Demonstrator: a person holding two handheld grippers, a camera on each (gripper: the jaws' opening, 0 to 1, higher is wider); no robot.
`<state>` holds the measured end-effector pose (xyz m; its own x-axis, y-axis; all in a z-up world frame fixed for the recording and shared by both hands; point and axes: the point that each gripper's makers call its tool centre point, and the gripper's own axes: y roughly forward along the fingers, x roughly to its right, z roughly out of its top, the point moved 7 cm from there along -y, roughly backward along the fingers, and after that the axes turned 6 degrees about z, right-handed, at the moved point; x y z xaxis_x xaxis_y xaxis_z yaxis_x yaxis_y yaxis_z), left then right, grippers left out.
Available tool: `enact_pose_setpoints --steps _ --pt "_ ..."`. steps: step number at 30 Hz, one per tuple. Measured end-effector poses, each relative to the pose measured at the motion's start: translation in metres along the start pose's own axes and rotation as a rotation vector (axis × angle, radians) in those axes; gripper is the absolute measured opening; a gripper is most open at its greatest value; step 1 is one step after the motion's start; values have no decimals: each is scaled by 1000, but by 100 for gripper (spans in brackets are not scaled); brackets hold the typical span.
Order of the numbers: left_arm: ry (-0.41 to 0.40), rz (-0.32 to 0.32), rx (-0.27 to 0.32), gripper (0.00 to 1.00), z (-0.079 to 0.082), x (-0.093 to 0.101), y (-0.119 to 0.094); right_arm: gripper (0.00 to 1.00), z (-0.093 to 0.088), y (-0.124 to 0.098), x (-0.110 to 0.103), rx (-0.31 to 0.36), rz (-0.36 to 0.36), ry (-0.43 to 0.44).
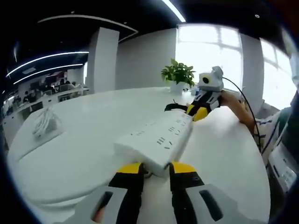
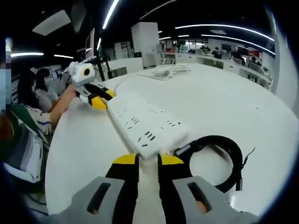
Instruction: Straighten the power strip on the desk, plug the charger into it
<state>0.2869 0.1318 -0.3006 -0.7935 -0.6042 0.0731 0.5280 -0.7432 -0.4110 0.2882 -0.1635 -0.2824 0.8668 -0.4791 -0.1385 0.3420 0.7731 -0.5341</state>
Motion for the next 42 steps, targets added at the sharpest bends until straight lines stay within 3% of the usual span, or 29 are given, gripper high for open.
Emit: enact_pose_setpoints --steps 13,18,25,30,33,42 --pt "13 3 35 22 5 1 -5 14 8 -11 2 77 19 -2" --pt "4 13 64 22 10 -3 -8 14 12 -18 8 115 -8 -1" --pt "-16 18 104 22 16 -5 -11 14 18 -28 22 202 -103 14" --pt "-27 11 119 22 19 -4 -11 15 21 -37 37 236 -228 -5" --pt "-53 -11 126 22 20 -3 -11 15 20 -39 42 227 -261 -27" --pt "-46 -29 148 22 23 2 -11 16 17 -35 64 103 -341 -112"
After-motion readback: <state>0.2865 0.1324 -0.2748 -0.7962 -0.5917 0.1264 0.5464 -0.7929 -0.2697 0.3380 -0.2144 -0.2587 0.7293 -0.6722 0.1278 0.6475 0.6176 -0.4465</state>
